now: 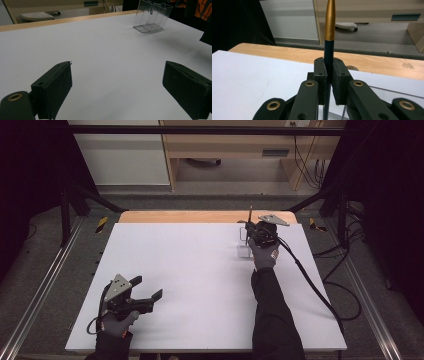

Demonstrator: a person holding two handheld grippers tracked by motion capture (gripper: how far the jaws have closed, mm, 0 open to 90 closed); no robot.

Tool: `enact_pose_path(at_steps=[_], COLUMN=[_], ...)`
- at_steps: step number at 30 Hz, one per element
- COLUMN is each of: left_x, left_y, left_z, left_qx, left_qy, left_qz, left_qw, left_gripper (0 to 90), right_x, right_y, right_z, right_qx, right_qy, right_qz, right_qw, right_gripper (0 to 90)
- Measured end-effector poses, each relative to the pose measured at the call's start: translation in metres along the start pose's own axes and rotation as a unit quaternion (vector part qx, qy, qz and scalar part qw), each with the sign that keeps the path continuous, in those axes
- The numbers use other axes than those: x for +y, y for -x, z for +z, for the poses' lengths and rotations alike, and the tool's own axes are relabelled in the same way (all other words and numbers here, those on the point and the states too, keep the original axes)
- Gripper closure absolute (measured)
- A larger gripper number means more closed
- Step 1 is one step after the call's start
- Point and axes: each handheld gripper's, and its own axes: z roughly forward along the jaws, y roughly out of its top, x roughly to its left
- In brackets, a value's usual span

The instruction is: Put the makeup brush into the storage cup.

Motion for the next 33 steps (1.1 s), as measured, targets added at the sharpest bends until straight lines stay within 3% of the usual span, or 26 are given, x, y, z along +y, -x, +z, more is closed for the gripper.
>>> enact_pose_path(at_steps=[16,19,24,29,33], left_x=[0.0,0.0,0.0,0.0,-0.001], left_y=[0.0,0.001,0.001,0.002,0.002], left_z=[0.0,0.0,0.0,0.001,0.002], left_qx=[-0.001,-0.001,-0.002,-0.002,-0.002], left_qy=[0.0,0.0,-0.001,-0.001,-0.004], left_qz=[0.001,0.001,0.0,0.0,0.002], left_qw=[1.0,1.0,1.0,1.0,1.0], left_gripper=[8.1,8.1,8.1,8.1,8.1], right_x=[-0.01,-0.011,-0.014,-0.012,-0.009], right_y=[-0.004,-0.004,-0.004,-0.001,-0.001], right_z=[0.001,0.002,-0.001,-0.013,-0.028], right_qx=[-0.001,-0.006,-0.004,0.002,0.015], right_qy=[-0.013,-0.027,-0.029,-0.017,-0.008], right_qz=[-0.005,-0.002,-0.003,-0.001,-0.013], right_qw=[0.9999,0.9996,0.9996,0.9999,0.9998], right_gripper=[82.9,82.6,76.7,70.2,64.1])
